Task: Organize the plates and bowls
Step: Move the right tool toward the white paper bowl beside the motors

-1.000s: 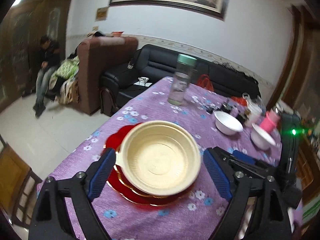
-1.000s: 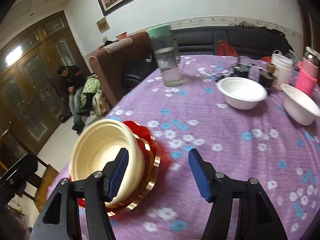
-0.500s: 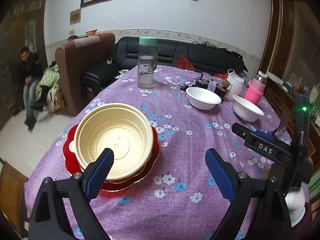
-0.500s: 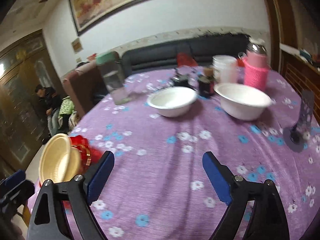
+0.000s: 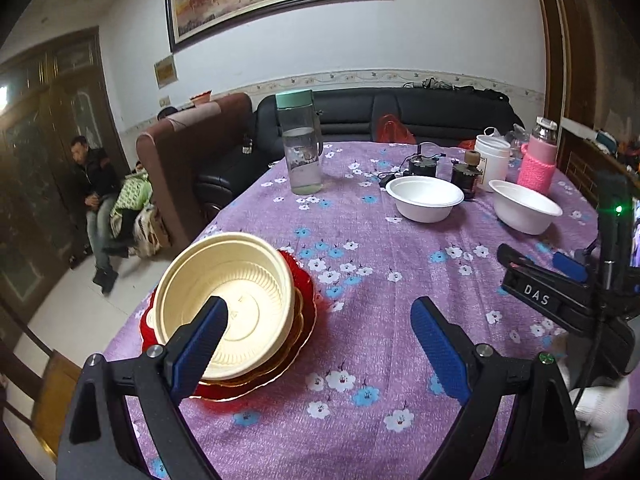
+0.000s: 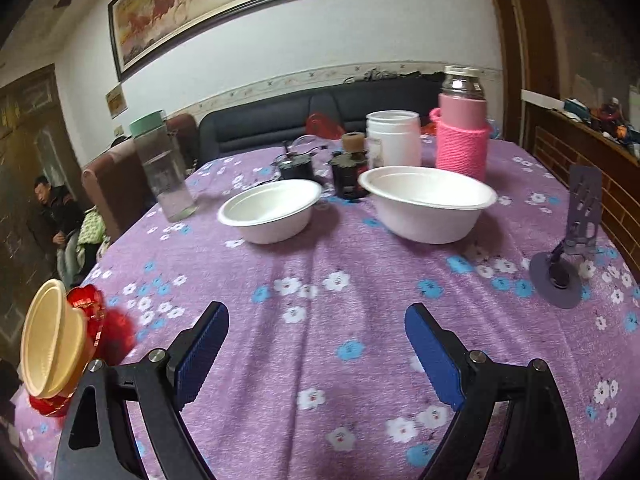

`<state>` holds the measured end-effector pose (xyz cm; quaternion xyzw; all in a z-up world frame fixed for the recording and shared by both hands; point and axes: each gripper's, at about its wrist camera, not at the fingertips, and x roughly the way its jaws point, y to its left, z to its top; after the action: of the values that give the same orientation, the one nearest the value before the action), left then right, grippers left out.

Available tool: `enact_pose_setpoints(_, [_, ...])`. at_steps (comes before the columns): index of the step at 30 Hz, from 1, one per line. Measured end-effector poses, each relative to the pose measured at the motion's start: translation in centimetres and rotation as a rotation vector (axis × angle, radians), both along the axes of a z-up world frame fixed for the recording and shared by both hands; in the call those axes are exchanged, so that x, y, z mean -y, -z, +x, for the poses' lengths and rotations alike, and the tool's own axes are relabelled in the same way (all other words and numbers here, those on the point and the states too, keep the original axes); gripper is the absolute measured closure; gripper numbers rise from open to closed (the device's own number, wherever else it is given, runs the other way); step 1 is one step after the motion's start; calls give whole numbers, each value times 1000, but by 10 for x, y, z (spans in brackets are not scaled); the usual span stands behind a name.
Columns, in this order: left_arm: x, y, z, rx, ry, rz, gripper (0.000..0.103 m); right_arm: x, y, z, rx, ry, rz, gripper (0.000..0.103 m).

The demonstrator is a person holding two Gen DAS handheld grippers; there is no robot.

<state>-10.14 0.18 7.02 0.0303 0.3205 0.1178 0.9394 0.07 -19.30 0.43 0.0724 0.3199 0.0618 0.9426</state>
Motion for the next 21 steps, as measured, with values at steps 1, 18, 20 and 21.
enact_pose_setpoints(1, [3, 2, 2, -2, 3, 8, 11, 3, 1, 1, -6, 4, 11, 11])
enact_pose_setpoints(18, [23, 19, 18, -63, 54, 22, 11, 8, 12, 3, -61, 2, 63, 11])
enact_pose_setpoints(20, [23, 21, 20, -67, 52, 22, 11, 8, 12, 3, -61, 3, 61, 11])
enact_pose_setpoints(21, [23, 22, 20, -69, 52, 23, 11, 8, 13, 3, -62, 3, 60, 11])
